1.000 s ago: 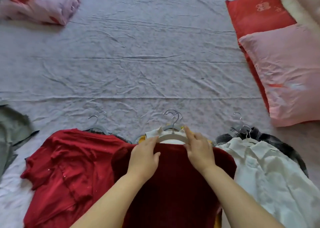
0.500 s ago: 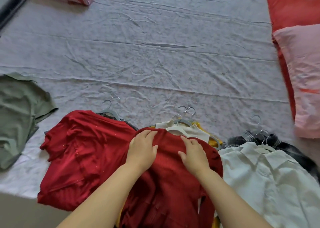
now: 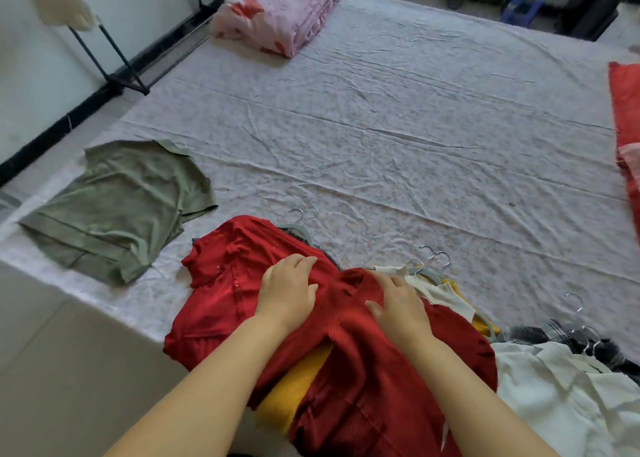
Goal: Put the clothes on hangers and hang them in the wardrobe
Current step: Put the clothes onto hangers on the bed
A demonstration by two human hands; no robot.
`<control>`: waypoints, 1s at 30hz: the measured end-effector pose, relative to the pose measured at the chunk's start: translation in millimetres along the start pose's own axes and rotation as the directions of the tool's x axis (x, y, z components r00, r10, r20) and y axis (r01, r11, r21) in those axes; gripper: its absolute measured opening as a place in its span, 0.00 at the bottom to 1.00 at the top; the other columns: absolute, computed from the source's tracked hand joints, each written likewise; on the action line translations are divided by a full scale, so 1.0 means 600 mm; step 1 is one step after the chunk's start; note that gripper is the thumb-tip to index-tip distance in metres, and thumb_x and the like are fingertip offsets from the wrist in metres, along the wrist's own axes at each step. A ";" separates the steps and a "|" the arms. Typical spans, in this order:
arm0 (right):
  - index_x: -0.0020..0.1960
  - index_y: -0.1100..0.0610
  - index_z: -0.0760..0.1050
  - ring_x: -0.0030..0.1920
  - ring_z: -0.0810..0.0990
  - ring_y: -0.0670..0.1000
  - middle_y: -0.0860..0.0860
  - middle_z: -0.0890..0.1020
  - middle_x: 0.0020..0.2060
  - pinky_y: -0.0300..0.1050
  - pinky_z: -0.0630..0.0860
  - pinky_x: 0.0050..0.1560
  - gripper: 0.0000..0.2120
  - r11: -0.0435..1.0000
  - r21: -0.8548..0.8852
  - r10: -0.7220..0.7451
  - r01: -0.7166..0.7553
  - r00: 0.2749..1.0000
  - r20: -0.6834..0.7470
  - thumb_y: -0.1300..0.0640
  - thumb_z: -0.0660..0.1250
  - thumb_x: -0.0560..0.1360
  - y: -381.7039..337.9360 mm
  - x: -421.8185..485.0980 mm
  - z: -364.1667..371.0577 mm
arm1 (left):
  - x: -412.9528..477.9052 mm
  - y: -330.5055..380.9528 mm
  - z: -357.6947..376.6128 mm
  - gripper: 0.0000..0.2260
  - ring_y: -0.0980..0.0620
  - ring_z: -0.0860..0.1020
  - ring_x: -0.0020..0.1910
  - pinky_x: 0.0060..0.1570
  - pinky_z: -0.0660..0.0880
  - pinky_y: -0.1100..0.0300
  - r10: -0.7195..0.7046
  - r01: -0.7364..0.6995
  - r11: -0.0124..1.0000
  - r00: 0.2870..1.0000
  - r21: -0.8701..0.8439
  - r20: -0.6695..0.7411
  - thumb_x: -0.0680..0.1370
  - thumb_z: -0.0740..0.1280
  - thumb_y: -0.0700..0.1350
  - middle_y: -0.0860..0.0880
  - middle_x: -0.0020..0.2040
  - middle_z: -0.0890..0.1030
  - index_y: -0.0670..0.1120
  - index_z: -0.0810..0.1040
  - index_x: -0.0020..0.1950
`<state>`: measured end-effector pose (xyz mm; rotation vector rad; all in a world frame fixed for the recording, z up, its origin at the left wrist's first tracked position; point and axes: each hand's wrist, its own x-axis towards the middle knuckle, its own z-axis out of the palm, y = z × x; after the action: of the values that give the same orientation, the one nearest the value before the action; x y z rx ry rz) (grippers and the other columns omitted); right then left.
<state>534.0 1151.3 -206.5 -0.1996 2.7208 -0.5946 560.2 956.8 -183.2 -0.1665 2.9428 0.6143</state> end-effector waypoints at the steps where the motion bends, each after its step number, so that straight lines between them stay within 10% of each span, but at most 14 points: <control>1: 0.71 0.49 0.63 0.64 0.69 0.53 0.51 0.70 0.65 0.49 0.67 0.63 0.27 1.000 -0.009 -0.020 0.020 1.000 0.004 0.51 0.66 0.74 -0.025 -0.003 0.006 | -0.011 -0.023 -0.013 0.22 0.51 0.67 0.66 0.64 0.60 0.57 -0.014 0.014 1.000 1.000 0.000 -0.012 0.76 0.64 0.48 0.51 0.66 0.70 0.49 0.66 0.70; 19: 0.72 0.49 0.61 0.62 0.70 0.53 0.51 0.69 0.66 0.46 0.69 0.60 0.28 0.964 -0.075 -0.245 0.255 0.961 0.125 0.53 0.65 0.74 -0.611 -0.090 0.260 | -0.236 -0.605 -0.247 0.21 0.48 0.69 0.63 0.63 0.64 0.55 -0.247 0.245 0.969 0.962 -0.032 -0.114 0.76 0.62 0.48 0.48 0.64 0.71 0.48 0.67 0.69; 30: 0.73 0.49 0.60 0.65 0.68 0.55 0.51 0.68 0.67 0.47 0.68 0.63 0.27 0.941 -0.121 -0.297 0.316 0.943 0.153 0.51 0.64 0.76 -0.770 0.026 0.329 | -0.163 -0.768 -0.305 0.21 0.48 0.67 0.64 0.62 0.61 0.55 -0.248 0.249 0.968 0.963 -0.002 -0.106 0.77 0.62 0.50 0.50 0.65 0.70 0.49 0.65 0.69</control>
<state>620.0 656.3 -182.2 -0.6867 2.6207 -0.4458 698.9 471.0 -181.9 -0.5746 2.9551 0.5670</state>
